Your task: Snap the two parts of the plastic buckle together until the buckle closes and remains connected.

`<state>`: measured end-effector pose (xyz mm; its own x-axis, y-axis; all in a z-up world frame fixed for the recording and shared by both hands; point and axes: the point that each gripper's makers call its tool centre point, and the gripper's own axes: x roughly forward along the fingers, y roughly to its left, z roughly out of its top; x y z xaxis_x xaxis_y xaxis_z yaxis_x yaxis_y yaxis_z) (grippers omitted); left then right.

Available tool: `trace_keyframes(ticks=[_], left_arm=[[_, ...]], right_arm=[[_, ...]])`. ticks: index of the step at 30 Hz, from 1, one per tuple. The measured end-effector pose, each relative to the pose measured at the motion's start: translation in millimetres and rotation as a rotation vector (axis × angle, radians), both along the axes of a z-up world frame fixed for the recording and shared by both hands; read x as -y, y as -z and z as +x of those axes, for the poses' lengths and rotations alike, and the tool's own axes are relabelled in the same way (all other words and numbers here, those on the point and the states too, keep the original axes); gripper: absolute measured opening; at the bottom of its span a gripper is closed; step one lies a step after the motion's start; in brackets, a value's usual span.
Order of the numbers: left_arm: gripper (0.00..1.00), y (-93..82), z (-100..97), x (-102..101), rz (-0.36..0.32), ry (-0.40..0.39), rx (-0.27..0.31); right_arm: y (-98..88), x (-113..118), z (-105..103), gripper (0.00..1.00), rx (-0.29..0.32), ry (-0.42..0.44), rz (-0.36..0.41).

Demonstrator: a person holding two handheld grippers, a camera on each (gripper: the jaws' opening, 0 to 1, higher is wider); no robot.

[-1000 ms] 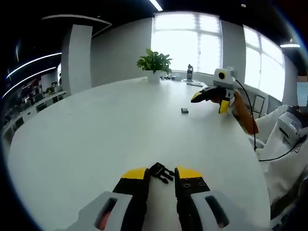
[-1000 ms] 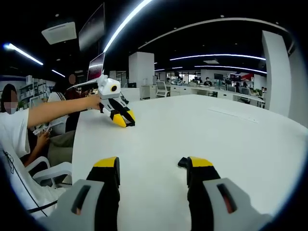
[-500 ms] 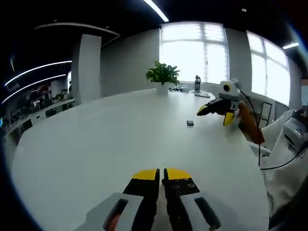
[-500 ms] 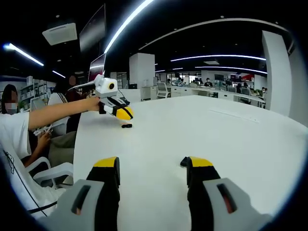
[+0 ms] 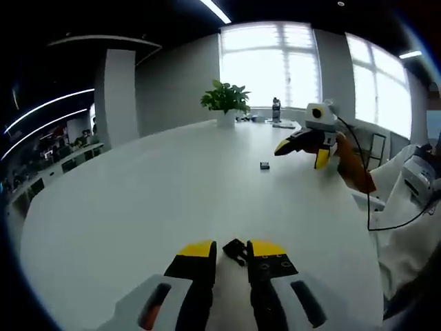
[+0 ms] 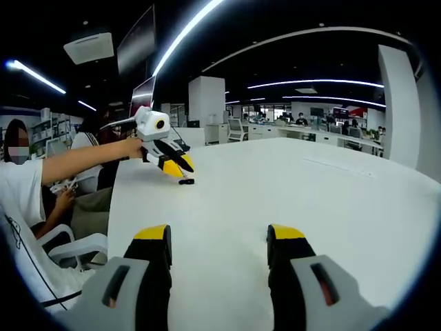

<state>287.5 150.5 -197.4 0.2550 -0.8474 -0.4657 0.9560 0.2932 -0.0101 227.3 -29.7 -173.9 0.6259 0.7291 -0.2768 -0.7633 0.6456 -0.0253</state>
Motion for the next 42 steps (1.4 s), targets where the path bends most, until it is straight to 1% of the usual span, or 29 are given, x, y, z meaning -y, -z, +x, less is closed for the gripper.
trace_keyframes(ticks=[6, 10, 11, 22, 27, 28, 29, 31, 32, 34, 37, 39, 42], left_arm=[[0.19, 6.2, -6.2, -2.5, 0.022, 0.010, -0.008], [0.19, 10.1, -1.0, -4.4, 0.029, 0.007, -0.013], [0.19, 9.0, -0.8, -3.4, 0.018, 0.006, -0.017], [0.19, 9.7, -3.4, 0.9, 0.031, 0.016, 0.002], [0.20, 10.3, -3.4, 3.4, 0.021, 0.023, -0.008], [0.21, 11.4, -3.8, 3.8, 0.023, 0.026, -0.014], [0.21, 15.2, -4.7, 3.3, 0.039, 0.032, -0.020], [0.21, 13.7, -4.7, 6.2, 0.016, 0.030, -0.036], [0.21, 13.4, -3.7, 6.5, 0.015, 0.030, -0.032], [0.20, 13.6, -5.2, 9.4, 0.003, 0.032, -0.042], [0.16, 14.3, -8.3, 13.3, -0.001, 0.034, -0.040], [0.11, 14.3, -8.0, 14.2, 0.000, 0.032, -0.042], [0.11, 14.1, -6.9, 14.7, -0.002, 0.027, -0.043]], right_arm=[[1.6, -1.0, -1.4, 0.56, -0.004, -0.004, 0.001], [1.7, -1.0, -1.9, 0.56, -0.004, -0.004, 0.002], [1.7, -0.9, -1.9, 0.56, -0.004, -0.004, 0.002], [2.0, -0.3, -0.8, 0.56, -0.007, -0.003, 0.004], [1.5, -0.4, -0.5, 0.56, -0.006, -0.003, 0.001], [1.4, -0.3, -0.5, 0.56, -0.006, -0.003, 0.001], [1.4, -0.3, -0.4, 0.56, -0.006, -0.003, 0.001], [1.5, -0.2, -0.3, 0.56, -0.006, -0.003, 0.000], [1.6, -0.3, -0.4, 0.56, -0.007, -0.003, -0.001], [2.0, -0.5, -0.8, 0.56, -0.007, -0.004, -0.001], [2.5, -0.7, -1.1, 0.56, -0.008, -0.004, 0.001], [2.8, -0.7, -1.3, 0.56, -0.009, -0.004, 0.001], [2.6, -0.7, -1.7, 0.56, -0.008, -0.005, 0.002]])
